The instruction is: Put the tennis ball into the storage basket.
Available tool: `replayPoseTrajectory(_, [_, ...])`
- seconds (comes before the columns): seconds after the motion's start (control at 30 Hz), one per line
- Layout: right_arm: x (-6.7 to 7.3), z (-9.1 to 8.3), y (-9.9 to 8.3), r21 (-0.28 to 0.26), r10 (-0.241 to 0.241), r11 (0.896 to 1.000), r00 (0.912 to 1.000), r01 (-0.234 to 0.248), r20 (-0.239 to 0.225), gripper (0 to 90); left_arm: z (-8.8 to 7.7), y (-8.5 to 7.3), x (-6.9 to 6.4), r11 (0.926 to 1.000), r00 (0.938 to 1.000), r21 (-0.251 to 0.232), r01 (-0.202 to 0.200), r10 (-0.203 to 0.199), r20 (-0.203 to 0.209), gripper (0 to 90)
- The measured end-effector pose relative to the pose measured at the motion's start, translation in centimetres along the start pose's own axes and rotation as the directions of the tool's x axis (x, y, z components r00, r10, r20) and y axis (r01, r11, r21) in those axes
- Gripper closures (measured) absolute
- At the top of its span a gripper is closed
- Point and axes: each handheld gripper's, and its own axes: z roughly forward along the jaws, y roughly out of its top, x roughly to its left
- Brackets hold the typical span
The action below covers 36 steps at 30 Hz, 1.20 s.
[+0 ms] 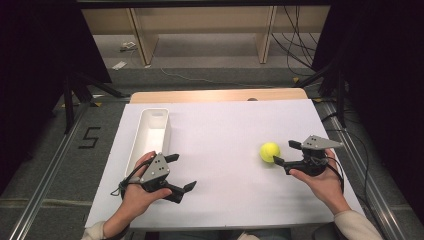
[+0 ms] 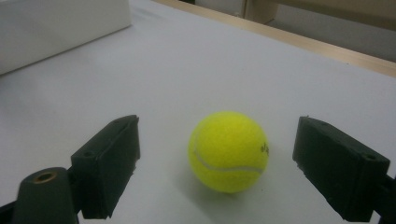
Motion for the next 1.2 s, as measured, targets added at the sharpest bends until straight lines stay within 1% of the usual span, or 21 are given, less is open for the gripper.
replayPoseTrajectory(0.1, [-0.2, 0.3, -0.1, 0.015, 0.004, 1.0, 1.0, -0.004, 0.0, 15.4, -0.1, 0.0, 0.0, 1.0, 1.0, -0.003, 0.003, -0.003, 0.003, 0.0])
replayPoseTrajectory(0.2, [-0.5, 0.8, -0.1, 0.031, 0.001, 1.0, 0.9999, -0.001, 0.011, 15.4, -0.1, 0.0, 0.0, 1.0, 1.0, -0.004, 0.004, -0.004, 0.0, 0.0])
replayPoseTrajectory(0.4, [-1.0, 1.7, 0.0, 0.059, 0.01, 0.998, 0.9995, -0.012, 0.03, 15.4, -0.2, 0.0, 0.0, 0.9999, 1.0, -0.005, 0.009, -0.009, -0.001, 0.0])
replayPoseTrajectory(0.43, [-1.0, 1.8, 0.0, 0.061, 0.003, 0.998, 0.9995, -0.005, 0.032, 15.4, -0.2, 0.0, 0.0, 0.9999, 1.0, -0.005, 0.009, -0.009, -0.001, 0.0])
replayPoseTrajectory(0.77, [-1.1, 2.7, 0.1, 0.083, 0.007, 0.997, 0.9996, -0.01, 0.028, 15.5, -0.2, 0.0, 0.0, 1.0, 1.0, -0.002, 0.007, -0.007, 0.005, 0.0])
replayPoseTrajectory(0.9, [-1.2, 3.4, 0.1, 0.103, 0.011, 0.995, 0.9994, -0.014, 0.032, 15.5, -0.2, 0.0, -0.1, 1.0, 1.0, 0.001, 0.007, -0.007, 0.007, 0.0])
replayPoseTrajectory(1.0, [-1.2, 3.8, 0.1, 0.116, 0.002, 0.993, 0.9996, -0.005, 0.029, 15.5, -0.2, 0.0, 0.0, 1.0, 0.9999, 0.0, 0.009, -0.009, 0.006, 0.0])
replayPoseTrajectory(1.1, [-1.1, 4.1, 0.3, 0.119, 0.003, 0.993, 0.9996, -0.007, 0.03, 15.5, -0.3, -0.1, 0.0, 1.0, 0.9999, 0.0, 0.01, -0.009, 0.004, 0.0])
replayPoseTrajectory(1.2, [-1.1, 4.4, 0.3, 0.126, -0.006, 0.992, 0.9996, 0.003, 0.026, 15.5, -0.3, -0.1, 0.0, 1.0, 1.0, 0.002, 0.009, -0.009, 0.004, 0.0])
